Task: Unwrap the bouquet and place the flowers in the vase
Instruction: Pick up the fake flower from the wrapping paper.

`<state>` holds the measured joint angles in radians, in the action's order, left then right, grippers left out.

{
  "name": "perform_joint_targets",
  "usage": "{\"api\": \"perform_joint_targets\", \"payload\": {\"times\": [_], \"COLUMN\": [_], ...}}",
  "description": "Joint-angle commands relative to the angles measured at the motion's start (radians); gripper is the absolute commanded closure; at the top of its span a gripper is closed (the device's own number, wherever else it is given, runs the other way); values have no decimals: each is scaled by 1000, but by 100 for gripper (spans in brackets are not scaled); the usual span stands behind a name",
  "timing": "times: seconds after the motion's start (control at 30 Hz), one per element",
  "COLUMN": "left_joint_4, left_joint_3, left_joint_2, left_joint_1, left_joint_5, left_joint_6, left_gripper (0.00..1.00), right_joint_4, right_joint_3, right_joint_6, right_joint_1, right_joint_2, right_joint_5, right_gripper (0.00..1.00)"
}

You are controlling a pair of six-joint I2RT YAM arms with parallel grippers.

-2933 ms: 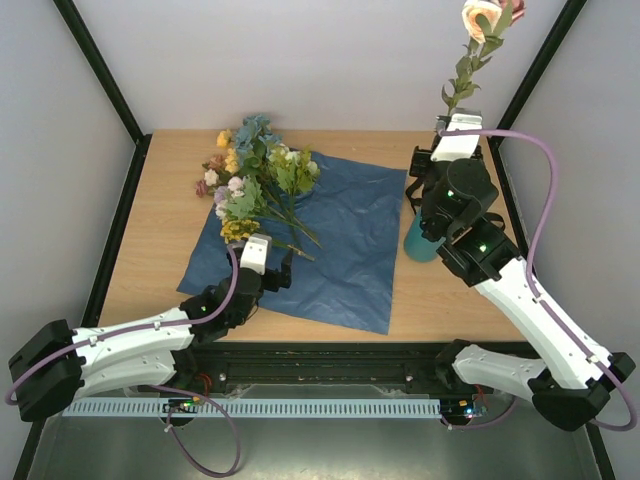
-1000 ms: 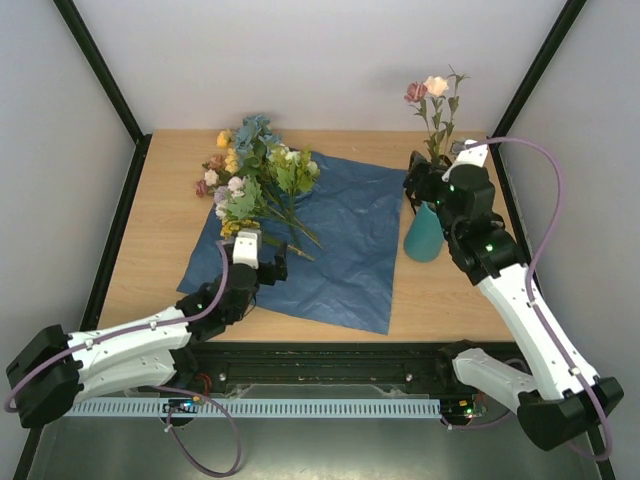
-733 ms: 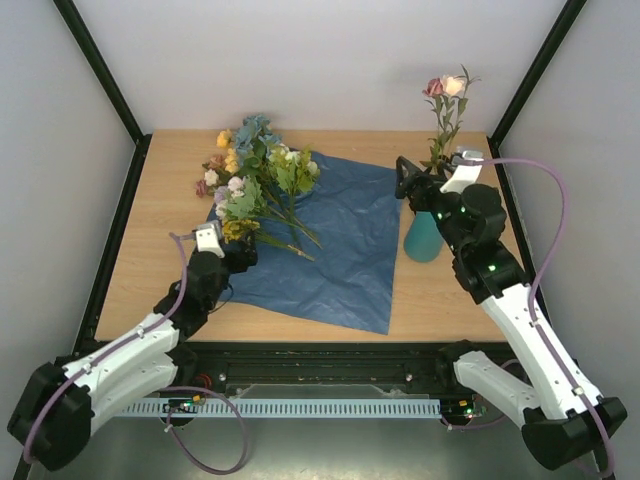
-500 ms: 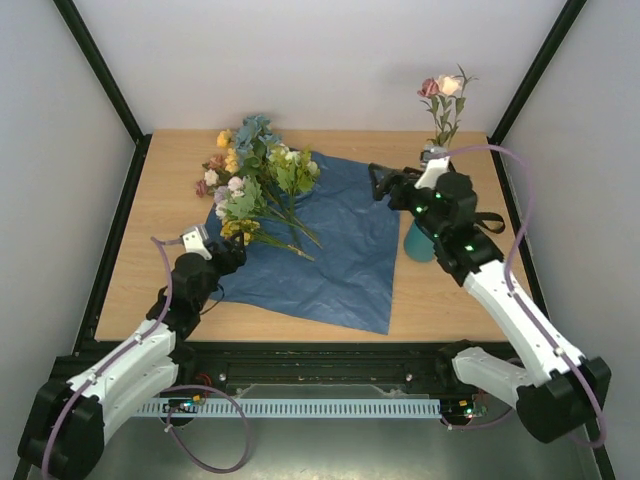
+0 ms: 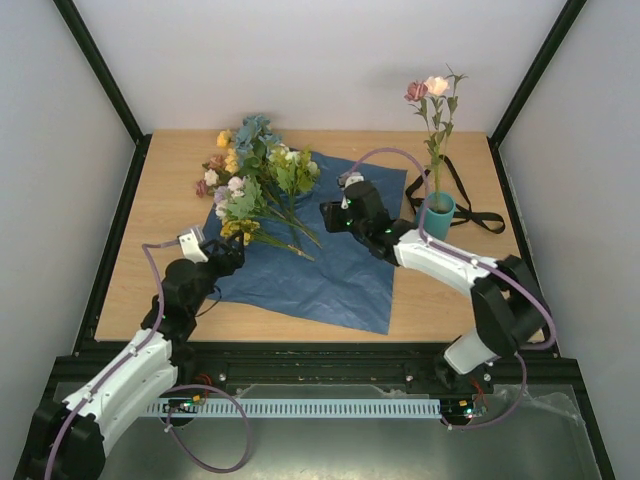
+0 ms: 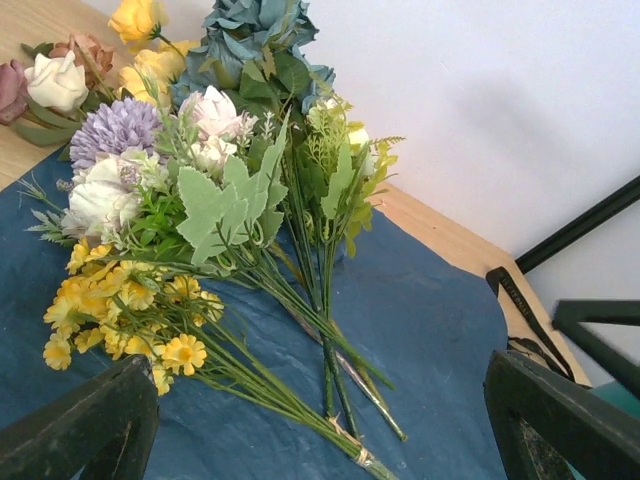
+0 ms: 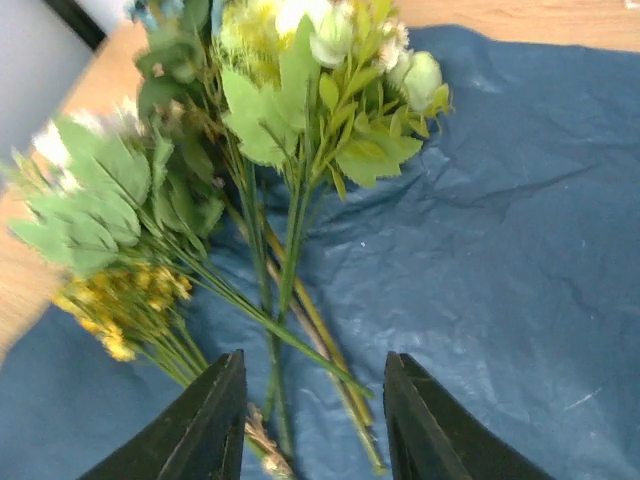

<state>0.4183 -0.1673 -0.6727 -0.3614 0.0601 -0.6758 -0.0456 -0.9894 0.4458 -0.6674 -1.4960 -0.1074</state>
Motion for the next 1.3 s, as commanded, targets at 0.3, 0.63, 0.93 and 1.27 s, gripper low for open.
{"api": "perform_joint_targets", "payload": {"times": [0.3, 0.63, 0.93, 1.27], "left_joint_4": [36, 29, 27, 27], "left_joint_3": [-1, 6, 5, 4], "left_joint_2": [8, 26, 31, 36], "left_joint_1": [-5, -5, -6, -5], "left_joint_5": [-57, -27, -26, -29], "left_joint_6": [30, 33, 33, 31], "left_gripper": [9, 9, 8, 7], "right_joint_4": [-131, -128, -92, -22], "right_joint_3": [-203, -377, -490, -588], "right_joint_6": [-30, -59, -94, -132], "right_joint_1": [-63, -90, -90, -90], "right_joint_2": [-343, -533, -651, -748], "right_joint_5": [58, 13, 26, 63], "right_gripper": [75, 76, 76, 78]}}
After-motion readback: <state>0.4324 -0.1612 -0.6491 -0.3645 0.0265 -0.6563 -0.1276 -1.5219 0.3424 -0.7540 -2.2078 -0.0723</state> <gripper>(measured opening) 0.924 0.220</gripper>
